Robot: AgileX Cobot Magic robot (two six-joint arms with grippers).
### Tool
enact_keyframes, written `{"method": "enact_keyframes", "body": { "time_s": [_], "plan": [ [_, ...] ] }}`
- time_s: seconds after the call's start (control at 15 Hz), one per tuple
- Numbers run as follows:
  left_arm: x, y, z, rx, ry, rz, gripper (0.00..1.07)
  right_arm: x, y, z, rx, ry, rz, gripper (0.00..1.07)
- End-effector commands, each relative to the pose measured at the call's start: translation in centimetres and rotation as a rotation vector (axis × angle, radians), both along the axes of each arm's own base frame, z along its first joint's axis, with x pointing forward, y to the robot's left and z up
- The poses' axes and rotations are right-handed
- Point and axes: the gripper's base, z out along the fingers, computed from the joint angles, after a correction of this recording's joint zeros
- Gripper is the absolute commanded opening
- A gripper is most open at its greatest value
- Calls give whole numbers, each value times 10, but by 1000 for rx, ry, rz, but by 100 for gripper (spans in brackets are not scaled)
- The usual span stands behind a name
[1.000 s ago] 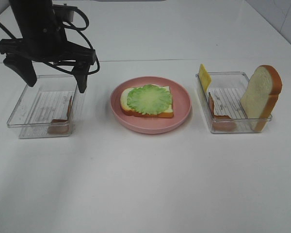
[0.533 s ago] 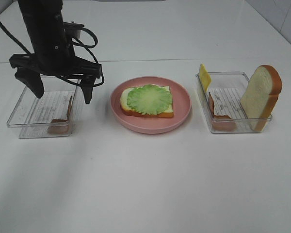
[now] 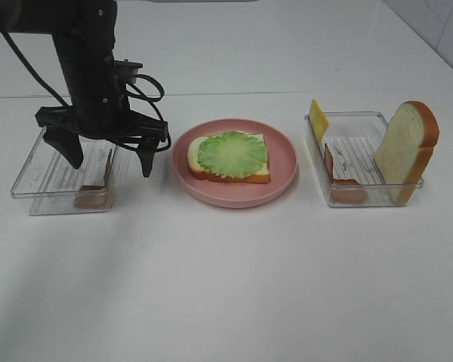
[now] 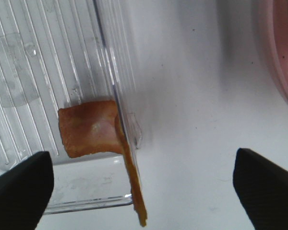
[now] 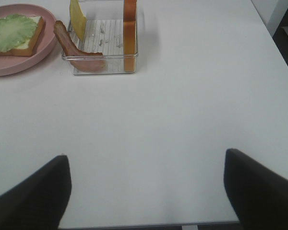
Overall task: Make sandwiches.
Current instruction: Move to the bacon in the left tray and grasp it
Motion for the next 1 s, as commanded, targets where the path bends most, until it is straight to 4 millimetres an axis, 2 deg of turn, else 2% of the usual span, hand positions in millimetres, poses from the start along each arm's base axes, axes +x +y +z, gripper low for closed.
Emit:
{"method": "enact_keyframes", "body": {
  "time_s": [0.07, 0.4, 0.6, 0.73, 0.8, 0.87, 0.93, 1.0],
  "plan": [
    [0, 2, -7, 9, 21, 12, 94, -3, 0, -1, -7, -27, 0, 85],
    [0, 2, -15, 21, 48, 12, 92, -3, 0, -1, -7, -27, 0, 85],
    [0, 2, -14, 21, 41, 10, 87, -3, 0, -1, -7, -27, 0, 85],
    [0, 2, -14, 21, 41, 10, 78, -3, 0, -1, -7, -27, 0, 85],
    [1, 2, -13, 15, 27, 10, 50, -3, 0, -1, -7, -27, 0, 85],
    [2, 2, -13, 13, 23, 10, 44, -3, 0, -1, -7, -27, 0, 85],
    [2, 1, -13, 12, 21, 10, 31, -3, 0, -1, -7, -27, 0, 85],
    [2, 1, -13, 12, 21, 10, 26, -3, 0, -1, -7, -27, 0, 85]
  ]
}}
